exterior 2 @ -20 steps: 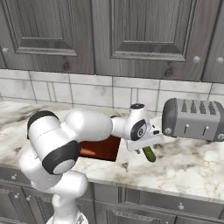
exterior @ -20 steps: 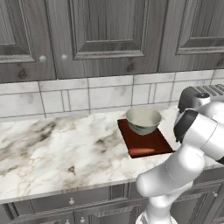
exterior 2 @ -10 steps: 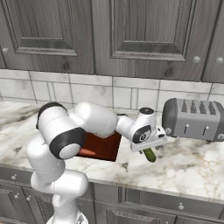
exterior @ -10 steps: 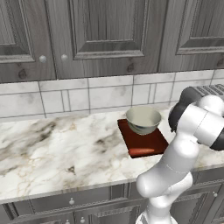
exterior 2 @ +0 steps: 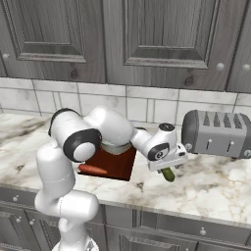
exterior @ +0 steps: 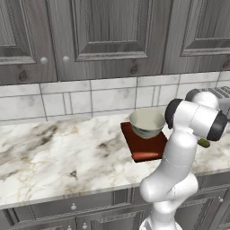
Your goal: Place the two vegetables and bowl onto the tray for setting up a vegetable dip station.
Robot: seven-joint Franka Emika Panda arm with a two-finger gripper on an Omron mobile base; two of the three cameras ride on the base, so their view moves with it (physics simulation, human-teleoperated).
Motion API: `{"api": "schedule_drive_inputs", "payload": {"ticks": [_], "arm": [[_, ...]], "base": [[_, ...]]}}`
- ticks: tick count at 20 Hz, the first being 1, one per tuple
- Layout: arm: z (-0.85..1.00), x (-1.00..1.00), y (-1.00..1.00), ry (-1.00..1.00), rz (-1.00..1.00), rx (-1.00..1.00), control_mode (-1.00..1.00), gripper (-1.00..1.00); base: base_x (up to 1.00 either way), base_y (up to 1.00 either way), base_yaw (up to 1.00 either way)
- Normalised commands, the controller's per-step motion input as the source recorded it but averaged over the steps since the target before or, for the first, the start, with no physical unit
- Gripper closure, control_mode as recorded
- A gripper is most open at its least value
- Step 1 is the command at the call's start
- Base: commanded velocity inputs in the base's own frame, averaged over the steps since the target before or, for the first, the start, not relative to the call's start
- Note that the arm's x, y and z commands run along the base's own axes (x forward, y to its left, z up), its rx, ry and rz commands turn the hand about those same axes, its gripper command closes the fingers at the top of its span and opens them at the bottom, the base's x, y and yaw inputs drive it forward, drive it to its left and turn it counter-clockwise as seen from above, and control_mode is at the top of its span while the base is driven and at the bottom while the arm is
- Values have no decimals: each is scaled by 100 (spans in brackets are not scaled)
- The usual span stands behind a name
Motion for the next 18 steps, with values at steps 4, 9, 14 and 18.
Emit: {"api": "schedule_drive_inputs", "payload": {"ticks": [4,9,14,18], "arm": [[-24,18,-3,0,0,0,-100,-100],[-23,12,-4,0,0,0,-100,100],[-2,1,-1,2,0,0,-100,100],[19,-8,5,10,8,2,-100,100]], "base": [[0,0,0],[0,0,0],[0,0,0],[0,0,0]]}}
